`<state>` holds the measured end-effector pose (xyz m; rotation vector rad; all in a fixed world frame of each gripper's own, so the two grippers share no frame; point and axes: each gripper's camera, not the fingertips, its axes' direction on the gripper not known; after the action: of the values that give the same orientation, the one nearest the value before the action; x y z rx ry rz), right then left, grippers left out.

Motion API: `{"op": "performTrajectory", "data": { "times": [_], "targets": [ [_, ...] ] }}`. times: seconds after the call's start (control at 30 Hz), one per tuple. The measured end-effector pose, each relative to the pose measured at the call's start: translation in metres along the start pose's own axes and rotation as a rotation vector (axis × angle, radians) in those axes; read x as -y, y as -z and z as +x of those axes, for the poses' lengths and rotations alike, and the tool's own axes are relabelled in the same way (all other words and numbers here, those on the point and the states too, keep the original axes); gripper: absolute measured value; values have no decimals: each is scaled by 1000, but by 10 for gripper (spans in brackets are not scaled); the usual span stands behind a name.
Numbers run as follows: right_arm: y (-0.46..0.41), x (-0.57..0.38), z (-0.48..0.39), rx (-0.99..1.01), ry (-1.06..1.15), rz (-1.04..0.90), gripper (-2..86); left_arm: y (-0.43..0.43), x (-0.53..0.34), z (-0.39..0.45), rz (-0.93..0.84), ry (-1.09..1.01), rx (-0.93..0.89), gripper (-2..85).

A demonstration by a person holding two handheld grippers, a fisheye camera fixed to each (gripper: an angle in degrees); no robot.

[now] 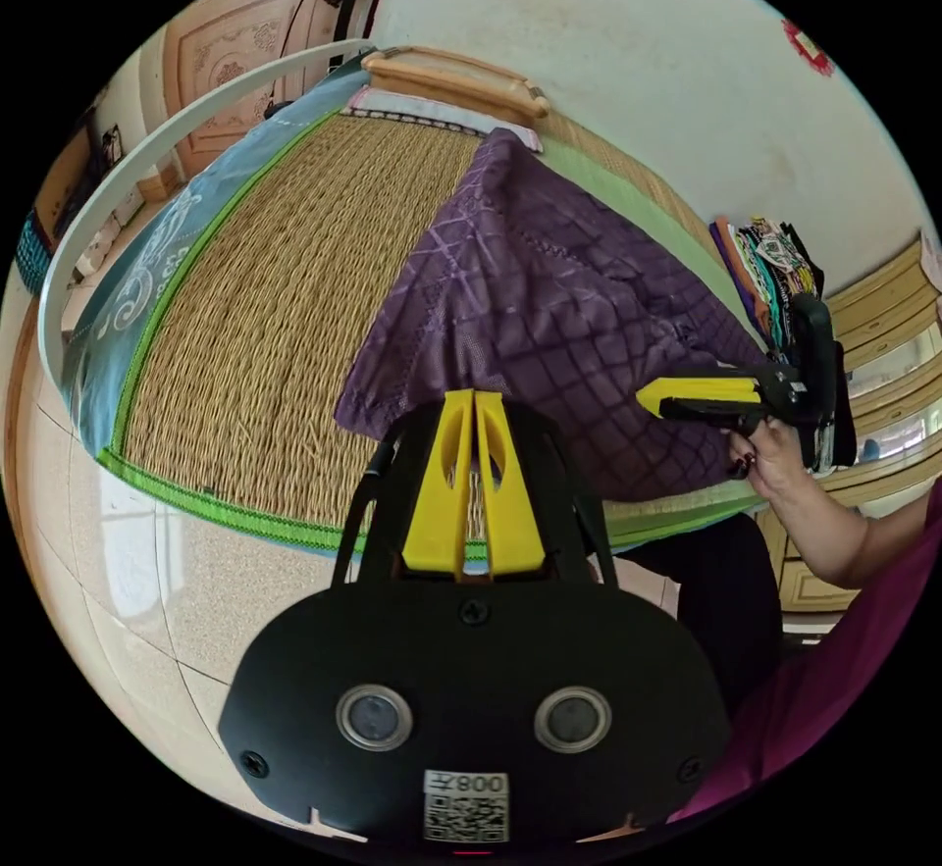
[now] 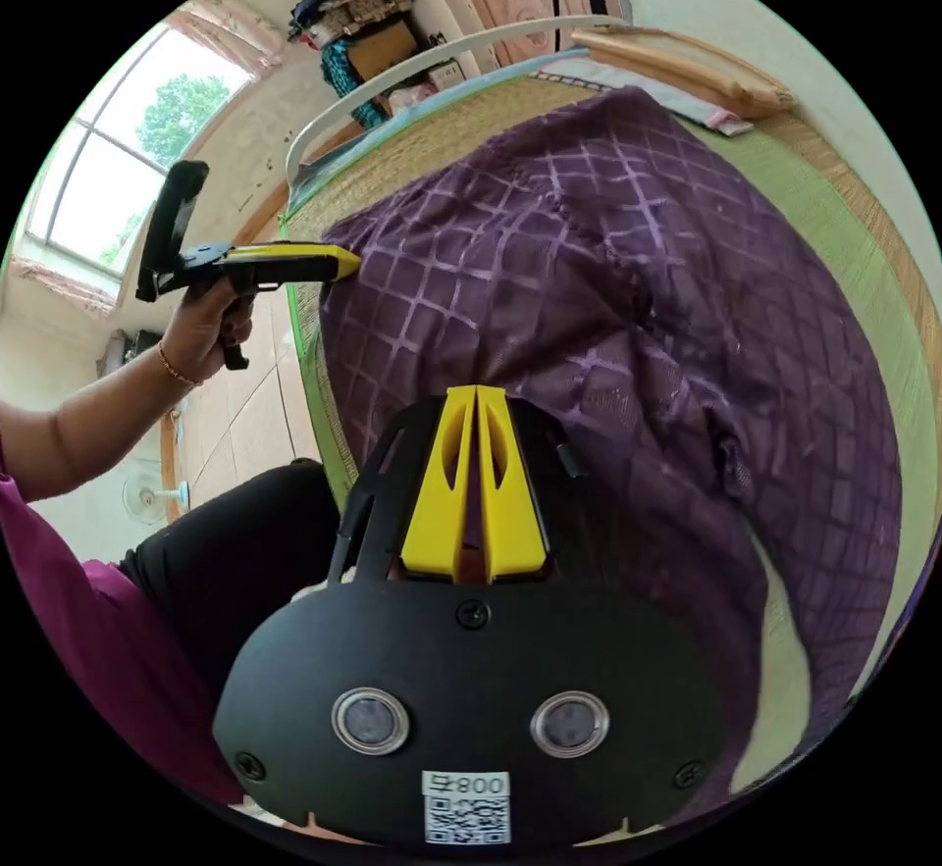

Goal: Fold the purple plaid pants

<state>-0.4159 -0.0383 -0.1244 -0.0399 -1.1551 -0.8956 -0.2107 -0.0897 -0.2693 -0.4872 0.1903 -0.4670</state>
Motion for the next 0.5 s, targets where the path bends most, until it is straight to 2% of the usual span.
{"op": "performTrajectory", "data": {
  "times": [0.17, 0.27, 0.37, 0.5],
  "targets": [
    [-14, -12, -11, 24, -14, -1, 1, 0, -1, 18, -36, 11, 49, 0],
    [-3, -23, -2, 52, -56, 53, 1, 10, 16, 38, 52, -18, 36, 0],
    [25, -48, 17, -26, -140, 164, 1, 5, 50, 66, 99, -87, -34, 0],
    [49, -89, 62, -213, -316, 239, 0, -25, 105, 101, 96, -177, -31, 1]
  ]
}}
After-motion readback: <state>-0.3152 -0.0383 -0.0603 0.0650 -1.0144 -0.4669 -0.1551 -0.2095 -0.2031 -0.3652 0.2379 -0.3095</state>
